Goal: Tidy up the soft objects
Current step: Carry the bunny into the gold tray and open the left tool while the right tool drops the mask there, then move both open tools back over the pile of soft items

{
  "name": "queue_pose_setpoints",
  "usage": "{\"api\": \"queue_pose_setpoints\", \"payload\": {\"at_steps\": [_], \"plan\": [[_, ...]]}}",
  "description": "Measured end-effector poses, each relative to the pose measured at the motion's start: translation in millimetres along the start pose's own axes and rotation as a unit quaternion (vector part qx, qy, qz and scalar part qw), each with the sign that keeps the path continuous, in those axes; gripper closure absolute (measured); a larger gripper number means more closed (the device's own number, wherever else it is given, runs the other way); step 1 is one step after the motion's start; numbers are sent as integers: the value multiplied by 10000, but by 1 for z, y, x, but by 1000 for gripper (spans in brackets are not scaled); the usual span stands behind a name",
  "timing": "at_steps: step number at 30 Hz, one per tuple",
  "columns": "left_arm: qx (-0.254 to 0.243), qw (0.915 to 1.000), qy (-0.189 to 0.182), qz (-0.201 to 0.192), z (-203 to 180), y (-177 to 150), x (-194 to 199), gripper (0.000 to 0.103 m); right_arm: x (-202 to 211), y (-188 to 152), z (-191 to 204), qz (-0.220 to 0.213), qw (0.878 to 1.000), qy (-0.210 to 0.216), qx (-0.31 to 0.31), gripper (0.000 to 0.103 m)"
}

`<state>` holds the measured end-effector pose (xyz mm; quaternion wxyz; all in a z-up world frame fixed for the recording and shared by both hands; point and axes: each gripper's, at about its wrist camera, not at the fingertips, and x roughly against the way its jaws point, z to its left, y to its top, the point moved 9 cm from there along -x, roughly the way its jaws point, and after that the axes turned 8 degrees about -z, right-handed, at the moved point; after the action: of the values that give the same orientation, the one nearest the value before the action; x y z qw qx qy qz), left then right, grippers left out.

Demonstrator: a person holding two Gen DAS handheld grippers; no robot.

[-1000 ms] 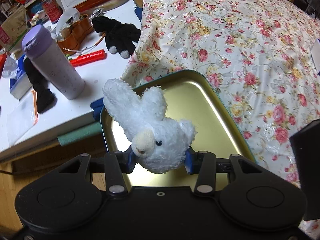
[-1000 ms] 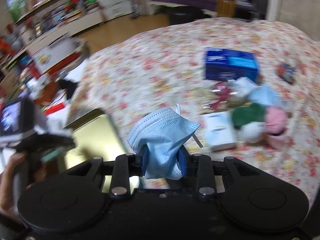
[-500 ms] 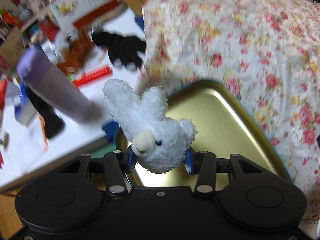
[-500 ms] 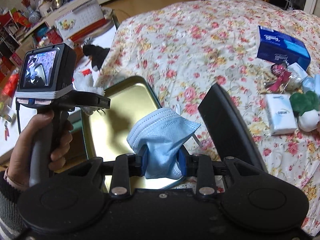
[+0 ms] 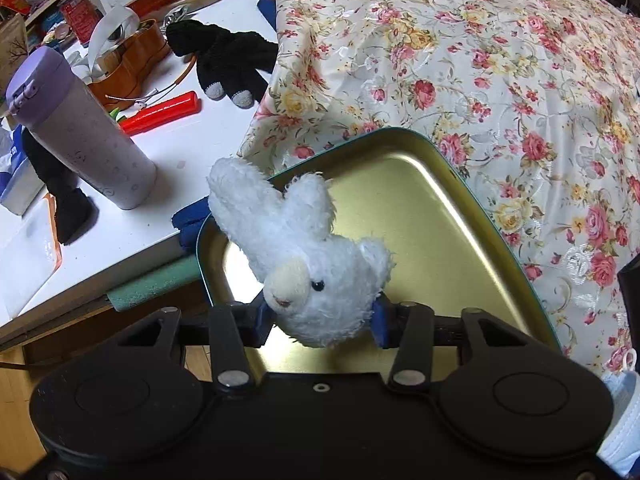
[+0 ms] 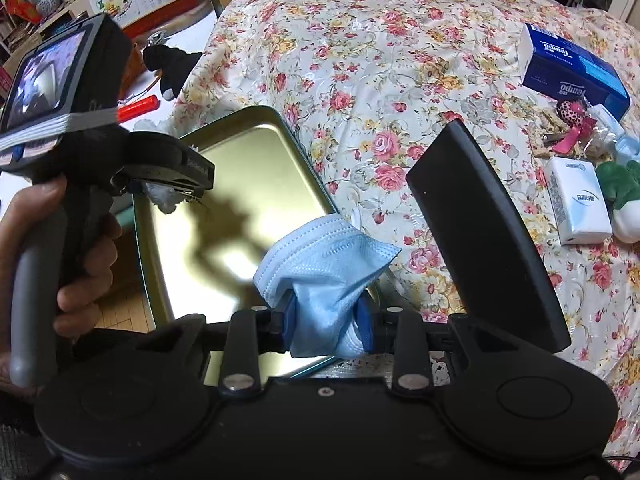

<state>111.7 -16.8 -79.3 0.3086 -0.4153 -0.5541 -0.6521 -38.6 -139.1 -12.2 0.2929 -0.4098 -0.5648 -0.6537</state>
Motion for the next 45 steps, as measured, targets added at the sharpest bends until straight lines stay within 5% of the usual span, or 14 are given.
{"api": "queue_pose_setpoints", "payload": {"at_steps": [3,8,16,19,45], "plan": [[68,10000,17,13,4,0,-1,52,0,-1,1,5,10000,7,-3,72],[116,9998,120,-133,7,5,3,31,-1,-1,1,5,10000,-32,10,72],[101,9998,136,-60,7,3,0,31,-6,6,0,-7,10000,-61,-43,69],[132,9998,149,-70,8,4,0,29,-7,9,-1,-59,9999,-81,-94,49],[129,9999,97,2,7,3,-2,28,-9,5,-3,31,9998,-188,-84,47]]}}
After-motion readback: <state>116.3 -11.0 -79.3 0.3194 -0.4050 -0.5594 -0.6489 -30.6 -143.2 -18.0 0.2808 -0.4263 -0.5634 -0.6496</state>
